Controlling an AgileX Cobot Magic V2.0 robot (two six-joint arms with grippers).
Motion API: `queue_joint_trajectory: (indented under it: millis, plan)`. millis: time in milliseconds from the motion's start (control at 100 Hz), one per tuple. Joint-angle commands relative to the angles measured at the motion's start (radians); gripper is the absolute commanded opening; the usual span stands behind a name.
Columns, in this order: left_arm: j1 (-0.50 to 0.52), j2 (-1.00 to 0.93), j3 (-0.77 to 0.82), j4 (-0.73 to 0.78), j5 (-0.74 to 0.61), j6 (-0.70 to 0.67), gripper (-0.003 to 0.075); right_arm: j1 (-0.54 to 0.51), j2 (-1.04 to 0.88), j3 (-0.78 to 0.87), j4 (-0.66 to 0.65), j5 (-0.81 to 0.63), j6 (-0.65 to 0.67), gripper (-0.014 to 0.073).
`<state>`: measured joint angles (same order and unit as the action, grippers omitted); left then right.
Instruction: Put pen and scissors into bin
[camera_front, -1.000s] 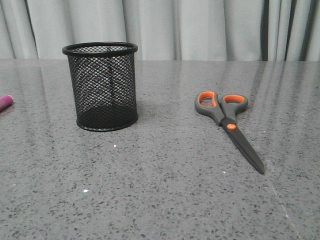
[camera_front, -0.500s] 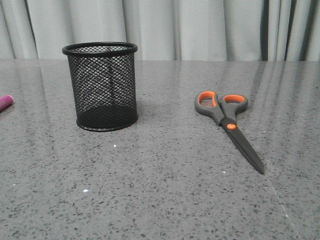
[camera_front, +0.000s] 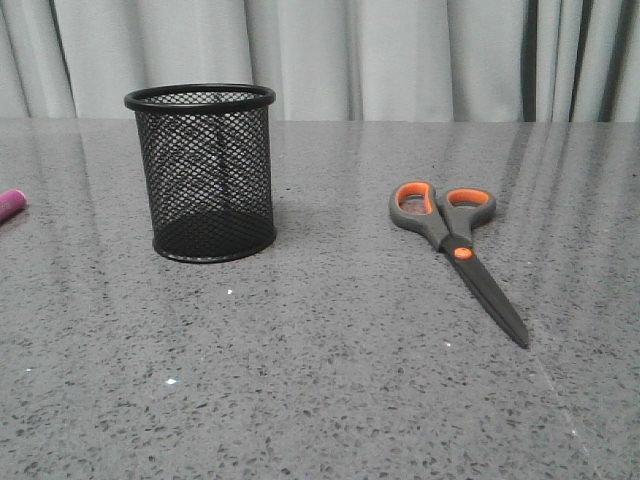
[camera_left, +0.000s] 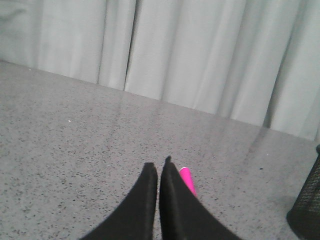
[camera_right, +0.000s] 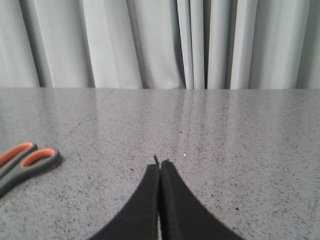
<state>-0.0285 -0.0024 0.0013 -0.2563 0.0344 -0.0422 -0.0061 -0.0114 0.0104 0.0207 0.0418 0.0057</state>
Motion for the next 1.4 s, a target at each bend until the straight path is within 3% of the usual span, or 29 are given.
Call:
queue_joint_trajectory:
  millis: [0,180,360,540,1391]
  plan:
    - [-0.01,-0.026,0.023,-0.091,-0.099,-0.01,-0.0022,0.001,-0.017,0.017,0.02,-0.115,0.001,-0.0068]
    - [-0.01,-0.026,0.023,-0.167,-0.099,-0.01,-0.0022,0.001,-0.017,0.017,0.036,-0.139,0.011,-0.0068]
    - [-0.01,-0.026,0.023,-0.228,-0.099,-0.01,-0.0022,0.001,-0.017,0.017,0.203,-0.158,0.037,-0.0068]
    - [-0.01,-0.026,0.023,-0.237,-0.099,-0.01,-0.0022,0.001,-0.017,0.017,0.274,-0.159,0.044,-0.0068]
    - [-0.01,-0.026,0.023,-0.241,-0.097,-0.01,-0.0022,0.001,-0.017,0.017,0.277,-0.159,0.044,-0.0068]
